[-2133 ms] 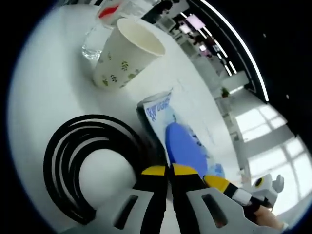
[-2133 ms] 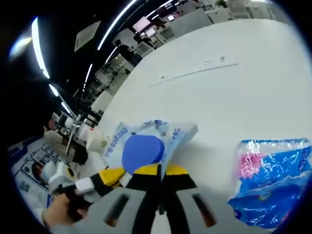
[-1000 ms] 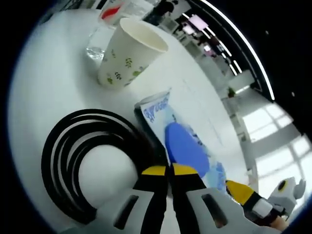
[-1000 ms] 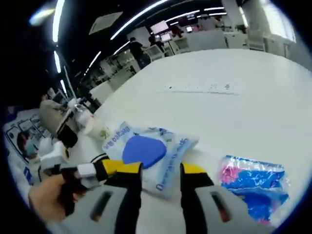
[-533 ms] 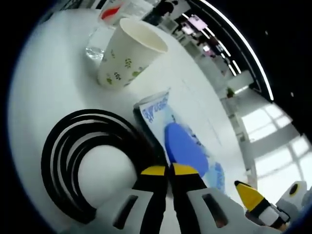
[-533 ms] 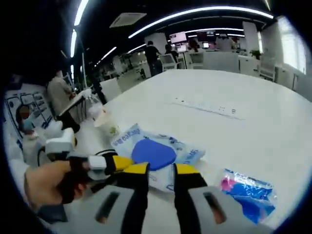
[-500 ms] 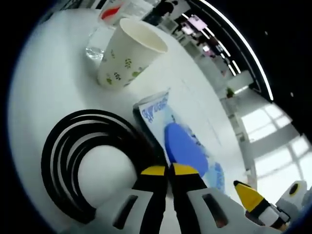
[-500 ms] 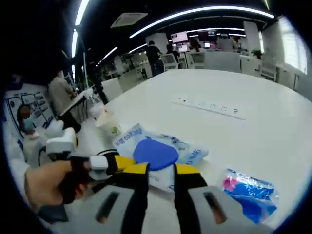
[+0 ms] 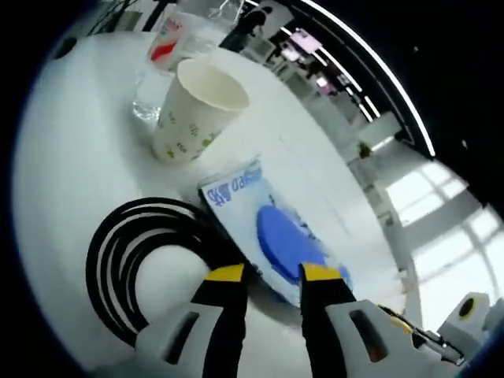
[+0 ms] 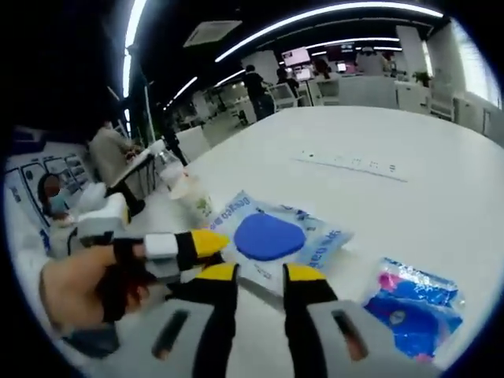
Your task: Arrange the tabletop items into an orderly group along one side of the table until the central work area is clear of visible clutter.
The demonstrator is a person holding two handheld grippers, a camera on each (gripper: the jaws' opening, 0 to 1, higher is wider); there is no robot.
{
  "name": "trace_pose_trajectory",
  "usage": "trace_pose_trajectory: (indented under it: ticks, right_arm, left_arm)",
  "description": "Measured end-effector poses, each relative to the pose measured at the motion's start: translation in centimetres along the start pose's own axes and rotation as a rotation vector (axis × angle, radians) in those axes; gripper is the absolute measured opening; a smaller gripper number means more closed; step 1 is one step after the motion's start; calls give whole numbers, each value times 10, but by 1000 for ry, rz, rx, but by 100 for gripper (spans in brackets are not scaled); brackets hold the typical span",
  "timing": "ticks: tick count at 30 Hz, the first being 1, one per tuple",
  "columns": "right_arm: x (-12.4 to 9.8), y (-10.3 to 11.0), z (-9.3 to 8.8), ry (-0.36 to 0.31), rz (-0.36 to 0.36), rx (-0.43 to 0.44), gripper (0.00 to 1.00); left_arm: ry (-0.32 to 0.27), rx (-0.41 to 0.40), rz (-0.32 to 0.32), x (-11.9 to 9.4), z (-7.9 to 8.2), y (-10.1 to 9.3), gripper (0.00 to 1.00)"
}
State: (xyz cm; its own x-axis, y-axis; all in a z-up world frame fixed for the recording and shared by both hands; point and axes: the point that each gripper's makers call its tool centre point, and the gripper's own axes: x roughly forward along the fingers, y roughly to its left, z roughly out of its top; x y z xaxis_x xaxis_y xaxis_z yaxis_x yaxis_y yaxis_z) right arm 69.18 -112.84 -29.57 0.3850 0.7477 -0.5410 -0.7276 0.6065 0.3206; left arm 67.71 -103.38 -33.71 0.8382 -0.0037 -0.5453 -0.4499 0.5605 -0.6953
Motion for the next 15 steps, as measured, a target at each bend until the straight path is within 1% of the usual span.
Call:
trace_pose_trajectory:
  ticks: [2,3,5,9,11,12,14,15]
  right_arm:
    - [-2,0,0,-3,1,-2,22]
    - [-4,1,-1,-3,2,-5,22]
    - [-6,0,-2,-5,1,0,23]
    - [-12,0,-4,-11,-3,8,24]
    - [-16,1,-4,-14,-4,3,26]
    - [-17,1,-4,-16,-5,2,27]
    - [-20,0,-5,-18,-10,3,29]
    - [-23,-1,-6,-17,-14,7,31]
  left_arm:
    - [-23,39,-17,-2,4,-3,35]
    - [-31,59,-20,-7,5,-8,40]
    - [-45,73,-15,-13,7,-9,47]
    - [-52,98,4,-17,7,-3,65]
    - [-58,109,4,-20,7,-2,71]
    - [-72,126,2,-22,9,-3,76]
    - [-82,156,-4,-23,10,-4,86]
    - [-86,174,-18,-24,10,-8,89]
